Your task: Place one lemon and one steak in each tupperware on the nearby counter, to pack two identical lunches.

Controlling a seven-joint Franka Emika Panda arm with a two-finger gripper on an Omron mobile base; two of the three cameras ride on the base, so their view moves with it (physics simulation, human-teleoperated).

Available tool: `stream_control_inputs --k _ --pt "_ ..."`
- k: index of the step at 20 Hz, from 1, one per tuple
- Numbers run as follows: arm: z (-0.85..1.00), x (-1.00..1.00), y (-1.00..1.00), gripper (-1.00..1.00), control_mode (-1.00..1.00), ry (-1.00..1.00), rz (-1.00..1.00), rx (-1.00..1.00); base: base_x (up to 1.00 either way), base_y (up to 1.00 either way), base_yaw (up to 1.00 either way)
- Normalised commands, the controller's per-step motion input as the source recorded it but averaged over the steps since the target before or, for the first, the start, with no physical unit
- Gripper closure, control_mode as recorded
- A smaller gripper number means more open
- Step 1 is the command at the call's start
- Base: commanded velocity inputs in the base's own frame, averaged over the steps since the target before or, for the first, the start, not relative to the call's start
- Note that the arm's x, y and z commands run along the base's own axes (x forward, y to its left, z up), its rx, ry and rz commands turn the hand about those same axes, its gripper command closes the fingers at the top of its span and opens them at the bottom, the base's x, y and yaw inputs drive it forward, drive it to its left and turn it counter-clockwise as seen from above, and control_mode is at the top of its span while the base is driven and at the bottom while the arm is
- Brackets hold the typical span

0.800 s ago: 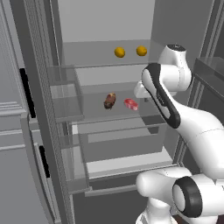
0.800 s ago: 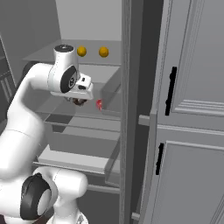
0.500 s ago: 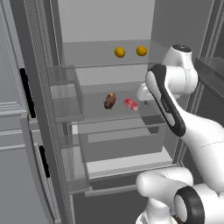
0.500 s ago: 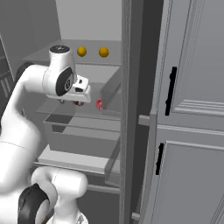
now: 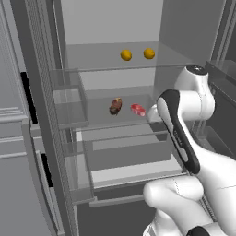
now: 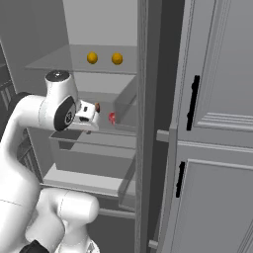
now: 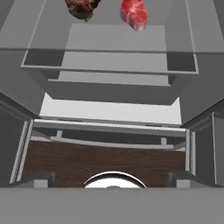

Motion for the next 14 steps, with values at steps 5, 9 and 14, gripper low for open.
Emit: stream_control_inputs --k 5,9,14 --pt "-0.29 0.25 -0.09 -1.0 -1.0 -0.21 0.0 -0.05 0.0 0.0 0.0" --pt "-0.14 0.87 -0.05 -1.0 -1.0 -0.06 0.0 0.0 0.0 0.0 0.0" --pt "-0.01 0.94 -0.14 -1.0 -1.0 0.06 0.01 0.0 0.0 0.0 0.0"
